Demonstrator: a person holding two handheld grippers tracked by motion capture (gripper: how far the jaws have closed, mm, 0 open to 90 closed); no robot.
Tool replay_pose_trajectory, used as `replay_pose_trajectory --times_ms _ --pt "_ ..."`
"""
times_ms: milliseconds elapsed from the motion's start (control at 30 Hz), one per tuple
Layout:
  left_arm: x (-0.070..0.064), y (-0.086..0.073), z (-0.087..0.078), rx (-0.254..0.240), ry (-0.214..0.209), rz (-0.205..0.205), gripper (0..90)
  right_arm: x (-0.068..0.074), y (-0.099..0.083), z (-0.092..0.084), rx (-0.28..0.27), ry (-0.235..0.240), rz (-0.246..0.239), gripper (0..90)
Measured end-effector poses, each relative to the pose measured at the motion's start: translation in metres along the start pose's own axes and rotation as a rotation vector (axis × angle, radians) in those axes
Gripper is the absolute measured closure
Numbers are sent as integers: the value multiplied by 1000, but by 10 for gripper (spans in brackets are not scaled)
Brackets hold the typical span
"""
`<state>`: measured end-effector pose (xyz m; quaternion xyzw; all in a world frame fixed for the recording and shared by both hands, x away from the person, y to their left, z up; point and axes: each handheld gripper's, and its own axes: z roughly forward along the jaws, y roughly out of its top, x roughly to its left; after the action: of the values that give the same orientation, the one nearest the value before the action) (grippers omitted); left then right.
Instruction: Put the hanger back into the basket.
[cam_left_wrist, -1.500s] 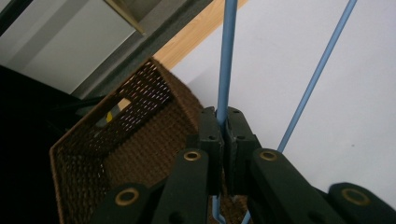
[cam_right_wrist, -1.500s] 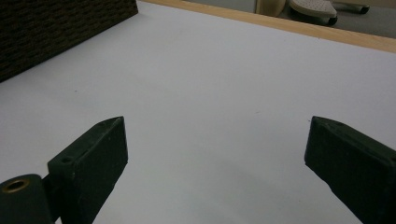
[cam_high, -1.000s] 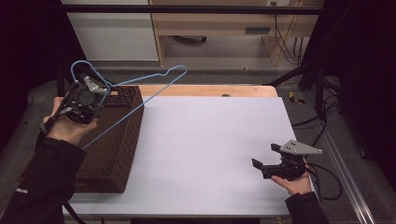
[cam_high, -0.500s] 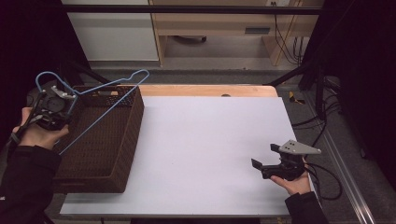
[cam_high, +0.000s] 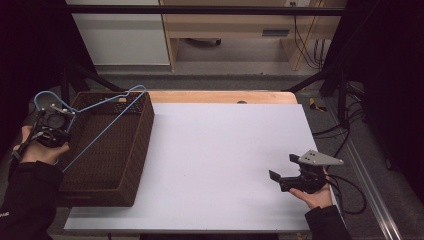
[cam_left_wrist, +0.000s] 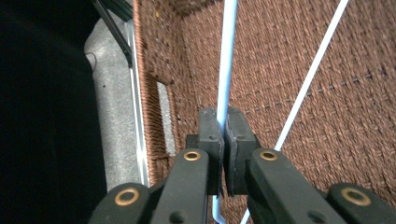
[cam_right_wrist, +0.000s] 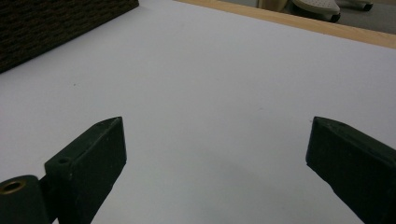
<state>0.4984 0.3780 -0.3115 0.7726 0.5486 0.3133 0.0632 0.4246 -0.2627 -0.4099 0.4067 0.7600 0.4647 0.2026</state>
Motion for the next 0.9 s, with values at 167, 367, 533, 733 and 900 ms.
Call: replay_pose_trajectory --times_ms 167,367,533,733,900 --pt "-3 -2 7 19 -10 3 871 0 0 0 2 0 0 57" --pt "-7 -7 24 71 -6 -18 871 1 0 1 7 3 -6 58" --pt "-14 -12 42 129 17 -17 869 1 -1 2 10 2 -1 58" --pt "-22 -19 61 179 -25 -43 867 1 -1 2 9 2 -3 58" --pt "-26 -21 62 174 -70 -53 775 1 0 2 6 3 -3 57"
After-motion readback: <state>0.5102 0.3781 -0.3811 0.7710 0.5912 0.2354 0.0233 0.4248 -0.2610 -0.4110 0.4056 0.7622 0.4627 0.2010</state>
